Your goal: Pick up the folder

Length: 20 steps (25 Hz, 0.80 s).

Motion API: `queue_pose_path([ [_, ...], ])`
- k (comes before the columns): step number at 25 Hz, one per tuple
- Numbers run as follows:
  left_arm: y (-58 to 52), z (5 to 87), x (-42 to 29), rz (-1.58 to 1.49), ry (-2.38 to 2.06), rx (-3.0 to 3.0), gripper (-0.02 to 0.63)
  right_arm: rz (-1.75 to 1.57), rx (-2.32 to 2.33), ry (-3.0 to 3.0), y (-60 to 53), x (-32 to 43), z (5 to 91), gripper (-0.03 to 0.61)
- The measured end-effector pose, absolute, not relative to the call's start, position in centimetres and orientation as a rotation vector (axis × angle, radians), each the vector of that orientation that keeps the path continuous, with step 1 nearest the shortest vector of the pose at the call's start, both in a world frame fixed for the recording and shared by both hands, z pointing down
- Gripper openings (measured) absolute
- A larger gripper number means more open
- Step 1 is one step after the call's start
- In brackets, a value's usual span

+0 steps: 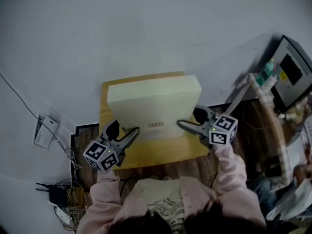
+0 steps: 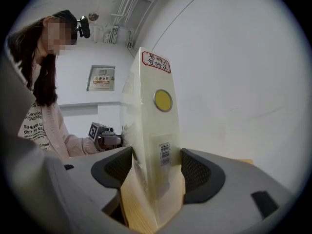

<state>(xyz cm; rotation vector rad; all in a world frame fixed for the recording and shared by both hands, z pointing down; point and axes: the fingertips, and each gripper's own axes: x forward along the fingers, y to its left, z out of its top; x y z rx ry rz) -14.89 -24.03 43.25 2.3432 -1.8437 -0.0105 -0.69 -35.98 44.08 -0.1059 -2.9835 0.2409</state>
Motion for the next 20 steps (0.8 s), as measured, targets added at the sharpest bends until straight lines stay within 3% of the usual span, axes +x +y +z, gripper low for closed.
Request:
queue_pose_path([
  [20,-22.9,38.4,-13.7,-0.083,-1.903,2.394,0.348,0.228,-0.045,-3.056,-34.7,0.7,39.3,0.324],
])
